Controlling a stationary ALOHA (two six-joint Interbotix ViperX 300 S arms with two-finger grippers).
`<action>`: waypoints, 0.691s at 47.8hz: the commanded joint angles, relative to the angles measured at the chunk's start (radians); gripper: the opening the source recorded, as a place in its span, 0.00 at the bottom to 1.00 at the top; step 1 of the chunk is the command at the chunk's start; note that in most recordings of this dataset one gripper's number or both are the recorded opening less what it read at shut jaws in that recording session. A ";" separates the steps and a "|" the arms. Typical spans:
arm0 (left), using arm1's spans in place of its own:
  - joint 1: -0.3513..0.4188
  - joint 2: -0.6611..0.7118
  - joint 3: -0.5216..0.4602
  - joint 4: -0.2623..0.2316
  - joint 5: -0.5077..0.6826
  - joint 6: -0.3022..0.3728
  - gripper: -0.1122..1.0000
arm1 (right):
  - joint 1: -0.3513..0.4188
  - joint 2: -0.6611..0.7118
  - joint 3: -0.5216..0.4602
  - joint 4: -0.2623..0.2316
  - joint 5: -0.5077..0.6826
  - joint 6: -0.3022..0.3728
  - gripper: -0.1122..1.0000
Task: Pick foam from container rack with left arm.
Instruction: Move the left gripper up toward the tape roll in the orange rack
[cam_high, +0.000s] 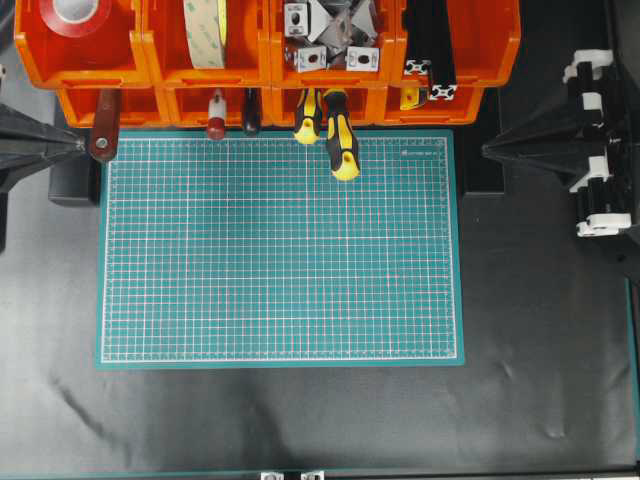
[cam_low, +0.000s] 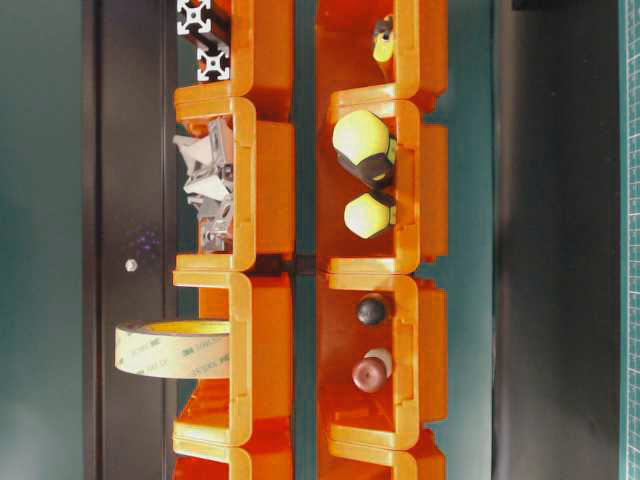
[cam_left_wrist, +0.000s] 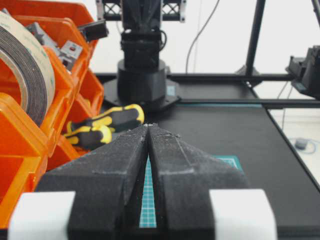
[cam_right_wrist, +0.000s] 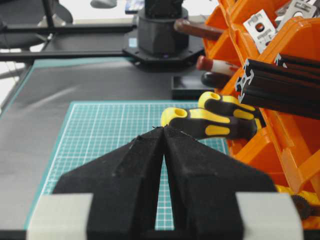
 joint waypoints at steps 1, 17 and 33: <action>-0.006 0.008 -0.112 0.054 0.043 -0.049 0.15 | 0.005 0.011 -0.028 0.003 -0.018 0.014 0.11; 0.041 0.092 -0.422 0.054 0.425 -0.426 0.10 | 0.005 0.008 -0.028 0.020 -0.028 0.051 0.10; 0.179 0.236 -0.687 0.055 0.597 -0.856 0.10 | 0.009 0.009 -0.029 0.020 -0.028 0.052 0.10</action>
